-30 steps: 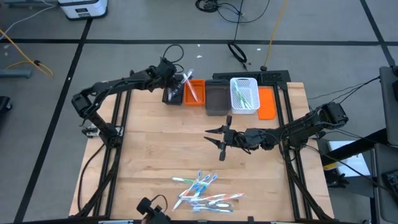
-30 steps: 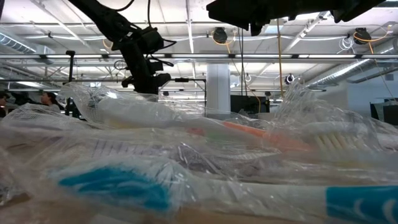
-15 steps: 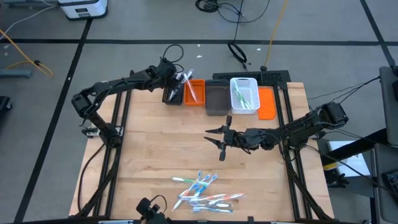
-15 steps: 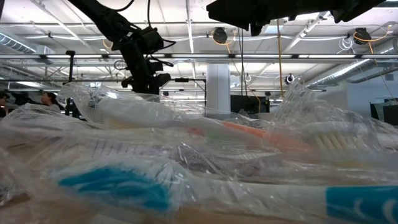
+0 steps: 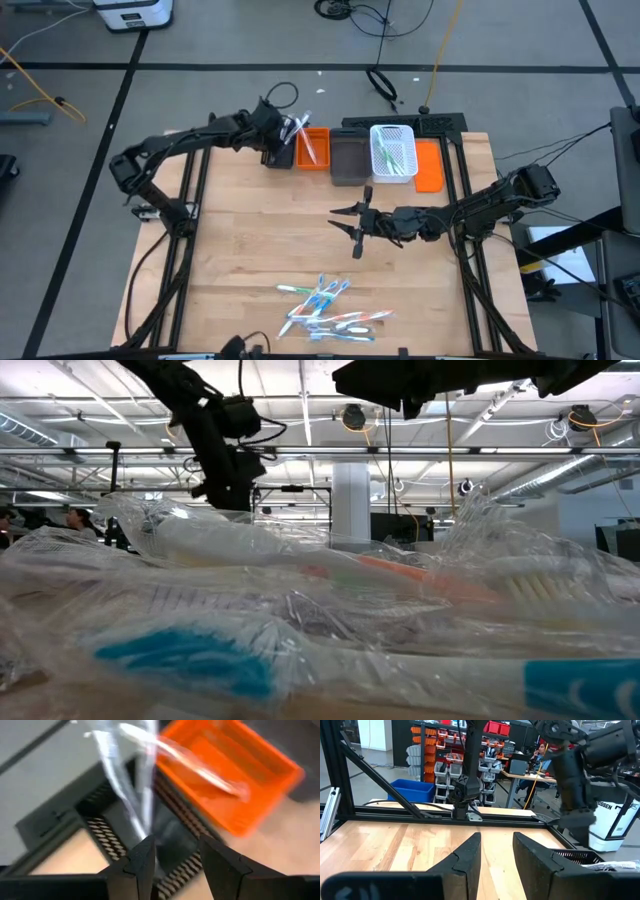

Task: Pick & Place Toothbrushes
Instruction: Put the green toothbrush into the white bin

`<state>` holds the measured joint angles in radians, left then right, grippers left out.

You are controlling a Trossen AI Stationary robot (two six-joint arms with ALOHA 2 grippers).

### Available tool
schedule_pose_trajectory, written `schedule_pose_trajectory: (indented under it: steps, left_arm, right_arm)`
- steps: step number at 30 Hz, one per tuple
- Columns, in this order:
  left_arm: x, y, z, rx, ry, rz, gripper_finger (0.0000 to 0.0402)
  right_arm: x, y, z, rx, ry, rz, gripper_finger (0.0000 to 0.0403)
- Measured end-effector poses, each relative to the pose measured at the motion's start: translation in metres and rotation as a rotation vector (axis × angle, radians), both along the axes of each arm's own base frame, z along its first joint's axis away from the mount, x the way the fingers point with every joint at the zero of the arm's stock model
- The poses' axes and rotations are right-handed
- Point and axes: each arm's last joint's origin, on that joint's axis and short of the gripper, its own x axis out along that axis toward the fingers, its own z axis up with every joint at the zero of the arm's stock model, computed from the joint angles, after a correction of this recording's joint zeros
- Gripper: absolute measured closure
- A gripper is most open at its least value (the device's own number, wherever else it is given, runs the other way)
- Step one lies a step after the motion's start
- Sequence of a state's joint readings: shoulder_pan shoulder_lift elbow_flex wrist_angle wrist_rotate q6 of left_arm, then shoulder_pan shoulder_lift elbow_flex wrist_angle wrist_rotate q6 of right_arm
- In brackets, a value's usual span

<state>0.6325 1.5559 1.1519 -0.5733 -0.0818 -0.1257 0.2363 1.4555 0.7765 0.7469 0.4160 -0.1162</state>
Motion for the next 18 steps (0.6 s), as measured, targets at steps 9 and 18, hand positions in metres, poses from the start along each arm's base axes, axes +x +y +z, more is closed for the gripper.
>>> schedule_pose_trajectory:
  steps: [9, 18]
  left_arm:
    - [0.021, -0.076, -0.003, -0.111, 0.103, -0.327, 0.0247]
    - [0.031, -0.172, -0.046, -0.123, 0.131, -0.615, 0.0247]
  right_arm:
    - [0.0, 0.0, -0.003, 0.025, 0.027, 0.0, 0.0298]
    - [0.0, 0.0, -0.004, 0.042, 0.031, 0.0, 0.0298]
